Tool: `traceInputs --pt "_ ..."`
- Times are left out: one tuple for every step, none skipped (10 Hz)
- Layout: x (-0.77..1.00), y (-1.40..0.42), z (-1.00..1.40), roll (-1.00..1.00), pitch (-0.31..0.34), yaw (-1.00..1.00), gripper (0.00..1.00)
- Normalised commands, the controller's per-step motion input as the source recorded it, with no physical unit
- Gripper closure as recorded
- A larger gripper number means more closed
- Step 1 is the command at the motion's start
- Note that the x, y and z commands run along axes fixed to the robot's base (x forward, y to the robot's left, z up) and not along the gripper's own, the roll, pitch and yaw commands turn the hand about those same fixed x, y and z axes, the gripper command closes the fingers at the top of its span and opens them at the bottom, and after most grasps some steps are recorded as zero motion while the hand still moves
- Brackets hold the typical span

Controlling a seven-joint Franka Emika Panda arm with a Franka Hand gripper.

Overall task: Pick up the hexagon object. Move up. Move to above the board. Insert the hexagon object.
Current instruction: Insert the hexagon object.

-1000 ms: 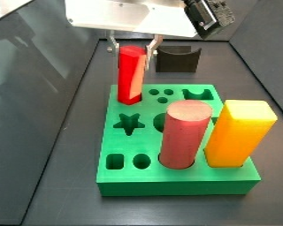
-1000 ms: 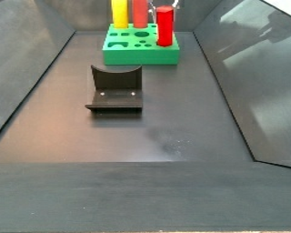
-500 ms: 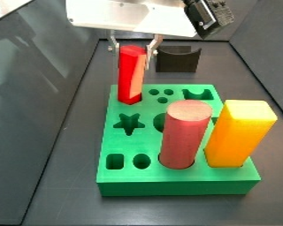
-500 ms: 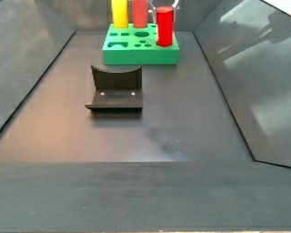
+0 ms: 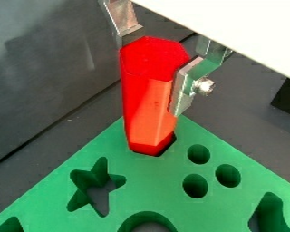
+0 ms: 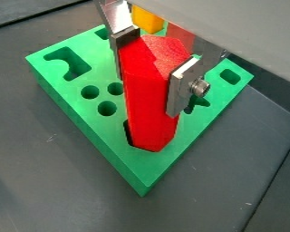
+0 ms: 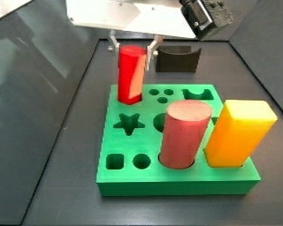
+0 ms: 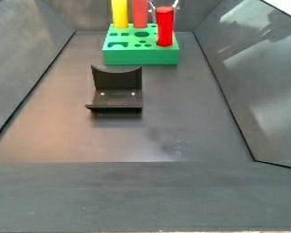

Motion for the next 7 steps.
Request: traceInputs --pt "0.0 -0.01 -0.26 -0.09 -0.16 0.0 1.0" --pt "0.0 -0.01 -0.29 -0.12 -0.204 0.0 1.0" --pt "-0.03 0.0 -0.33 0.0 -0.096 0.0 1.0" --pt "0.0 0.04 -0.55 0.04 -0.06 -0.18 1.0" --pt "-0.14 0.09 -0.39 0.02 -0.034 -0.29 1.0" --pt "-0.12 0.05 -0.26 0.03 0.0 -0.17 1.0" --pt "-0.13 0.01 -0.23 0.03 0.0 -0.15 1.0"
